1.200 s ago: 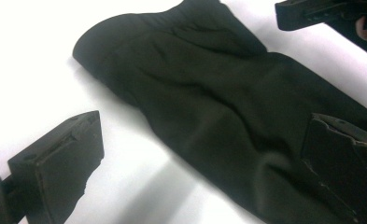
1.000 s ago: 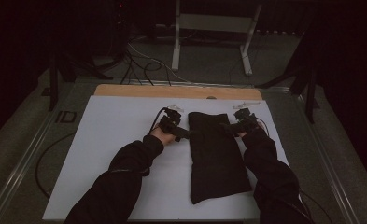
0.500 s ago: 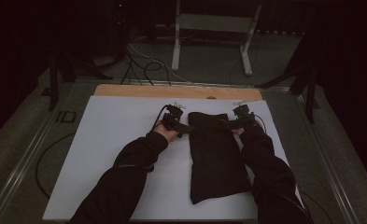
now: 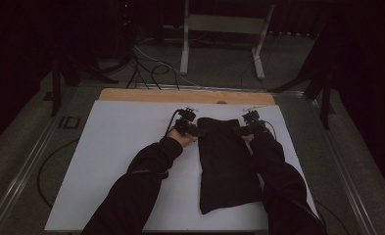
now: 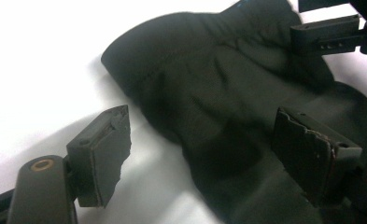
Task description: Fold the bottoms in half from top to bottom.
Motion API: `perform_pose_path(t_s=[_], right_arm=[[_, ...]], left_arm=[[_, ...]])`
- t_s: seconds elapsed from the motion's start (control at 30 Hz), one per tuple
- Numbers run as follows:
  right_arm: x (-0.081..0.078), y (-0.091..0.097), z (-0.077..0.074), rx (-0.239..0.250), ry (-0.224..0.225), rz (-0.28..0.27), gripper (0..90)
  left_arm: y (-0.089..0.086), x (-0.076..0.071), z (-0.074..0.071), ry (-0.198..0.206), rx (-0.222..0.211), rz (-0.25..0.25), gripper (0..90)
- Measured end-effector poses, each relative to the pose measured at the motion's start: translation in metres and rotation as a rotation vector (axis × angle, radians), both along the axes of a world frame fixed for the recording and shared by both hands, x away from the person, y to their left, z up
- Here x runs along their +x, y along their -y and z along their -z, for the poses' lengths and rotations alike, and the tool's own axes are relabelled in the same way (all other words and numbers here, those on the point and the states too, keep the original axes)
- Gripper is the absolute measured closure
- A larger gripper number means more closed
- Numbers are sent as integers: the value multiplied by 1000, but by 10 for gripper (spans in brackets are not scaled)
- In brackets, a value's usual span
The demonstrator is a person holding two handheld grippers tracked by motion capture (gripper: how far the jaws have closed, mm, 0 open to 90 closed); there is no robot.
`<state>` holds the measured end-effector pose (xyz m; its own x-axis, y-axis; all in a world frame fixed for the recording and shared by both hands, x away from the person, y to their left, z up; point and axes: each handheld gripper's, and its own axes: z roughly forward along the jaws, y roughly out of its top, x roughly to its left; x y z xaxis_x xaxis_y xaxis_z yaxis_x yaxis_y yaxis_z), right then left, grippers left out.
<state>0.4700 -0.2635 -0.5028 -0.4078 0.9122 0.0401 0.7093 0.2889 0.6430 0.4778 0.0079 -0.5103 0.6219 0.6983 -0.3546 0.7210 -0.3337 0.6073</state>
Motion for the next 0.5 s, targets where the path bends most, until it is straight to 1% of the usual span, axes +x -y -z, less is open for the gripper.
perform_pose_path(t_s=[0.07,0.1,0.17,0.23,0.27,0.3,0.33,0.37,0.5], right_arm=[[0,0,1,0,-4,0,244],[0,1,2,-4,-5,5,248],[2,2,6,-4,-19,11,255],[2,2,9,-9,-36,21,277],[2,2,9,-9,-36,21,277],[3,3,10,-8,-45,23,291],[3,3,12,0,-53,26,306],[3,3,12,1,-53,28,319],[3,2,11,10,-64,8,402]], left_arm=[[0,0,1,-3,-7,-2,269],[1,-1,3,-1,-6,-4,269],[1,-1,4,-3,-10,4,336],[1,-2,5,0,2,0,370],[1,-2,5,0,2,0,425],[0,-2,7,-4,2,4,425],[0,-2,8,-8,0,3,507],[-2,-2,8,-4,2,6,548],[-5,0,10,-15,-13,4,657]])
